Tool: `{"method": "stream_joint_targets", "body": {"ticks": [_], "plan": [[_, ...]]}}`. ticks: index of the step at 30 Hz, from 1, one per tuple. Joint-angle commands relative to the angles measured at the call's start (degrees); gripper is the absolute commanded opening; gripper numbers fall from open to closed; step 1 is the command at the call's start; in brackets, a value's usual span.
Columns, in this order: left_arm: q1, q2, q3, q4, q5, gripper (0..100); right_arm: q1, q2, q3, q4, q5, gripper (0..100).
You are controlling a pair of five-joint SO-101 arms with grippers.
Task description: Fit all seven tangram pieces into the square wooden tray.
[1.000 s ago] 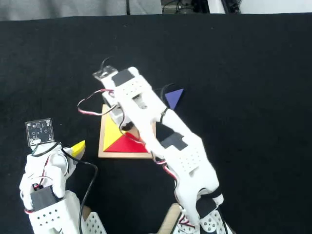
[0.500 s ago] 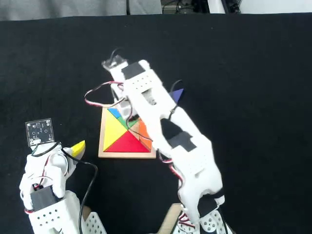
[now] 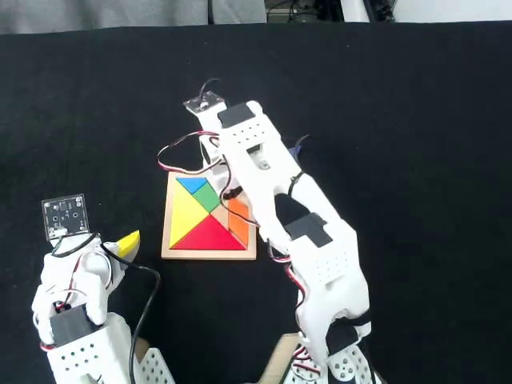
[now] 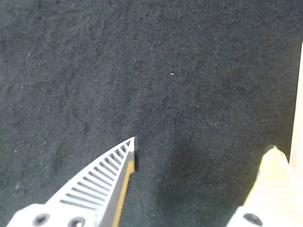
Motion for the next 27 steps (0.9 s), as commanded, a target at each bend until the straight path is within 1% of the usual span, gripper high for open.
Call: {"method": "stream_joint_targets", "body": {"ticks": [1,5,20,23,27], "plan": [[0.40,-0.70,0.92,0.26,-0.26,40,0.97,-0.57,1.19,-2.20,0.35,1.1],[0.40,-0.70,0.92,0.26,-0.26,40,1.49,-0.66,2.15,-3.52,0.35,1.1],[0.40,-0.70,0.92,0.26,-0.26,40,0.97,-1.19,8.48,-2.64,0.44,1.1],[0.40,-0.70,0.92,0.26,-0.26,40,-0.18,-3.74,9.89,-2.11,0.44,1.1],[0.40,-0.70,0.92,0.26,-0.26,40,-0.88,-12.09,11.56,-1.85,0.44,1.1]]}}
